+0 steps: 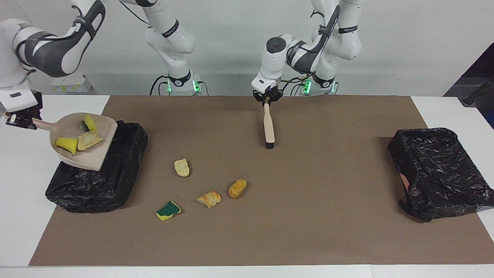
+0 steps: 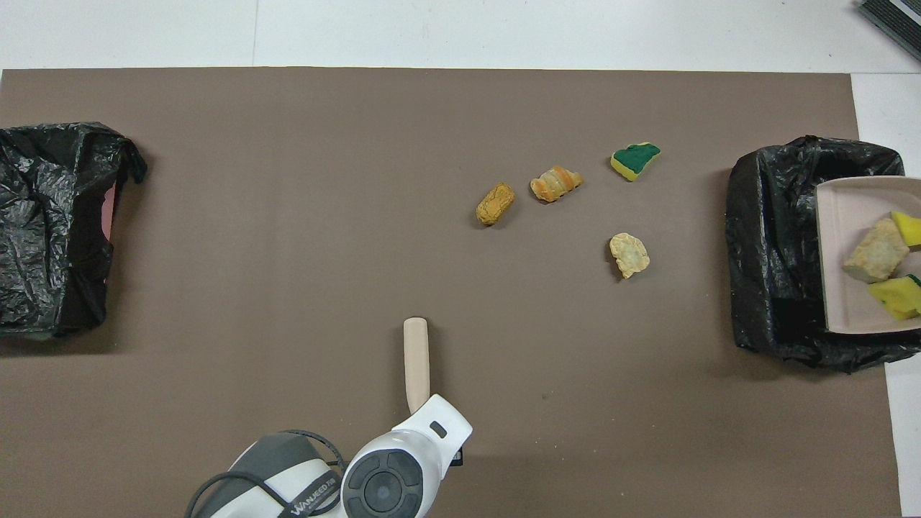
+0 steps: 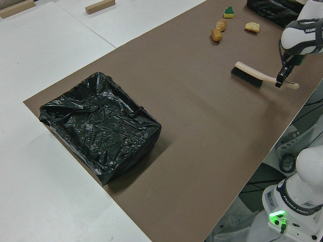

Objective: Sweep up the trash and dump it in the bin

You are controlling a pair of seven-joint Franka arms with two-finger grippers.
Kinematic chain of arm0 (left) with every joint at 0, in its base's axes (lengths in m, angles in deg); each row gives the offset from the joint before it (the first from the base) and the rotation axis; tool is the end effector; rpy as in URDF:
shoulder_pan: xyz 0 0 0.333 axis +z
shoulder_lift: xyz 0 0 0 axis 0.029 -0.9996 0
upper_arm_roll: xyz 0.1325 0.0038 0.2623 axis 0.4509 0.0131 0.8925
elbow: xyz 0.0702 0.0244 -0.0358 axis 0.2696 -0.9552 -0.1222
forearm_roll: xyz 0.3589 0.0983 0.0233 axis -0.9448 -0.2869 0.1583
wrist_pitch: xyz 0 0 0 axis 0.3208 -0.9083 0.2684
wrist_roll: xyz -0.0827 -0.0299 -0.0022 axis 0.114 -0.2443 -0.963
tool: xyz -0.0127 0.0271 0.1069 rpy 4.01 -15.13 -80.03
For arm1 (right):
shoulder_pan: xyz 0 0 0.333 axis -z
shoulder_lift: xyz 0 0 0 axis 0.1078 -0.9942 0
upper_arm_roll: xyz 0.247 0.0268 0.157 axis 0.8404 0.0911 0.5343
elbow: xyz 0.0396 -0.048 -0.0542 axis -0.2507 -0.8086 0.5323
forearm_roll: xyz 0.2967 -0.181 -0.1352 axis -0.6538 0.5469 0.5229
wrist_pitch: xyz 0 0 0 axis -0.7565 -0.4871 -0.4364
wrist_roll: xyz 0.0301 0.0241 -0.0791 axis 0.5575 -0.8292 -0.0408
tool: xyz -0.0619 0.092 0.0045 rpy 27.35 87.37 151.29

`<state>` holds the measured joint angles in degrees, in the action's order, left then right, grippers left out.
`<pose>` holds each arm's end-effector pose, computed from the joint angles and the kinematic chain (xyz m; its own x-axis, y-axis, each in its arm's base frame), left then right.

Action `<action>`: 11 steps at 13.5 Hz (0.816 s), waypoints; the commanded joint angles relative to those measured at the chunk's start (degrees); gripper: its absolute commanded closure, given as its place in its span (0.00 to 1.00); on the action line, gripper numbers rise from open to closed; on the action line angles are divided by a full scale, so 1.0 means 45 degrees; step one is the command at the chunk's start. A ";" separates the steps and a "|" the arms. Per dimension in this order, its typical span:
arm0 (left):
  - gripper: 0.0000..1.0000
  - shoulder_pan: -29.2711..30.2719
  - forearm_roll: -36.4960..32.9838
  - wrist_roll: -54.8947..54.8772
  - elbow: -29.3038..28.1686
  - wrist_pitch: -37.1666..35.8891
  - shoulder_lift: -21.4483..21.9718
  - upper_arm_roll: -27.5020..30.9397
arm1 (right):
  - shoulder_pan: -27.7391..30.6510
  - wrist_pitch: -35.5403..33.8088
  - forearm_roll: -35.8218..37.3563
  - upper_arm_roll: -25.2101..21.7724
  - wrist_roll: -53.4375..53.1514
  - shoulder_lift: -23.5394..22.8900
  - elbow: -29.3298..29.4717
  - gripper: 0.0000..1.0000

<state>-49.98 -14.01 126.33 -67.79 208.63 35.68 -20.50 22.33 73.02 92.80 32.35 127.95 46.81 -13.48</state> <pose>0.2633 -0.3578 0.3384 0.9937 -0.0319 -0.1074 -0.0282 -0.9990 0.0358 0.5486 -0.2606 0.5174 0.0922 0.9070 -0.4110 0.9933 -0.1128 -0.0260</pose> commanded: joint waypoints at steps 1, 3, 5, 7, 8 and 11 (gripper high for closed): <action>1.00 -0.0318 0.0137 0.0262 -0.0808 0.0401 0.0470 0.0223 | -0.0557 0.0206 0.1348 0.0040 -0.2205 0.0390 -0.0612 1.00; 0.01 -0.0318 0.0137 0.0205 -0.0791 0.0421 0.0452 0.0243 | -0.0735 0.0011 0.1915 0.0040 -0.3811 0.0429 -0.0613 1.00; 0.00 -0.0221 0.0137 0.0223 -0.0771 0.0149 0.0432 0.0262 | -0.1006 -0.0591 0.2967 0.0040 -0.3796 0.0429 -0.0573 1.00; 0.00 -0.0085 0.0137 0.0281 -0.0616 0.0089 0.0315 0.0282 | -0.1573 -0.1296 0.4605 0.0020 -0.4010 0.0429 -0.0495 1.00; 0.00 0.0245 0.0137 0.0224 -0.0383 0.0070 0.0257 0.0321 | -0.1730 -0.1472 0.5058 0.0020 -0.4147 0.0429 -0.0495 1.00; 0.00 0.2293 -0.0077 0.0028 0.0514 -0.0222 0.0237 0.0340 | -0.2354 -0.1630 0.6717 0.0020 -0.4148 0.0449 -0.0495 1.00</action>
<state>-44.86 -14.02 127.23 -67.69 208.98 36.02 -19.00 13.47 66.37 118.28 32.44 110.67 47.47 -14.39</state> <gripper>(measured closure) 0.000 0.692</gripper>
